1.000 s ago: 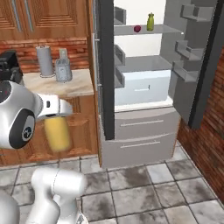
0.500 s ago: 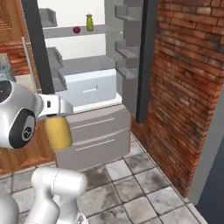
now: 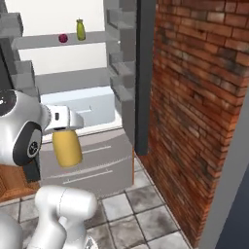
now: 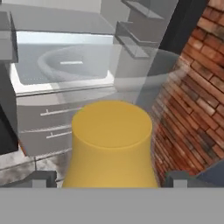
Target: Move the radish and lemonade from the second highest shelf to the top shelf to make space. Then, place the pitcher from the counter on the cleared second highest shelf.
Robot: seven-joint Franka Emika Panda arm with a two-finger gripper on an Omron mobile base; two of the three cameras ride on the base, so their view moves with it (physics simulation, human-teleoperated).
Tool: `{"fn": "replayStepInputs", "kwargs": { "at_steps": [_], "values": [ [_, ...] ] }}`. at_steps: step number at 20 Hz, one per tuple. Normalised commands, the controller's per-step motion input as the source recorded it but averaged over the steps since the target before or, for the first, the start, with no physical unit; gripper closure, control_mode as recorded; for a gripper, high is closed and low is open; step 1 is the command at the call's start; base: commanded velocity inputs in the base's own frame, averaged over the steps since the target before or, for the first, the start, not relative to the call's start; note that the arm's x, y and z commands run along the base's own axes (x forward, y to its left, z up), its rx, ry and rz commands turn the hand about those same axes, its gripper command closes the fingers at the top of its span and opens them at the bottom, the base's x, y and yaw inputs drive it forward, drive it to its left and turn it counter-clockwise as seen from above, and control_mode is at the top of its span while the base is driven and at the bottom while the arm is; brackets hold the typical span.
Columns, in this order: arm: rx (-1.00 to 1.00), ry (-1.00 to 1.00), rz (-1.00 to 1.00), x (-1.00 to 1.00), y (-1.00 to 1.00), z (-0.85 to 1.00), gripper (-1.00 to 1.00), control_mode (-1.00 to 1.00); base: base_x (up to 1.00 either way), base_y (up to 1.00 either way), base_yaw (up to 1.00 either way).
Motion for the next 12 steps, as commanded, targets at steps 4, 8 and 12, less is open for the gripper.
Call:
{"fn": "replayStepInputs", "kwargs": {
  "at_steps": [4, 8, 12],
  "values": [
    [0.0, 0.0, 0.0, 0.0, 0.0, 0.0, 1.0, 1.0, 0.99, -0.17, 0.42],
    [0.0, 0.0, 0.0, 0.0, 0.0, 0.0, 1.0, 1.0, 0.9, -0.18, 0.4],
    [0.0, 0.0, 0.0, 0.0, 0.0, 0.0, 1.0, 1.0, 0.81, -0.25, 0.33]
  ]
}}
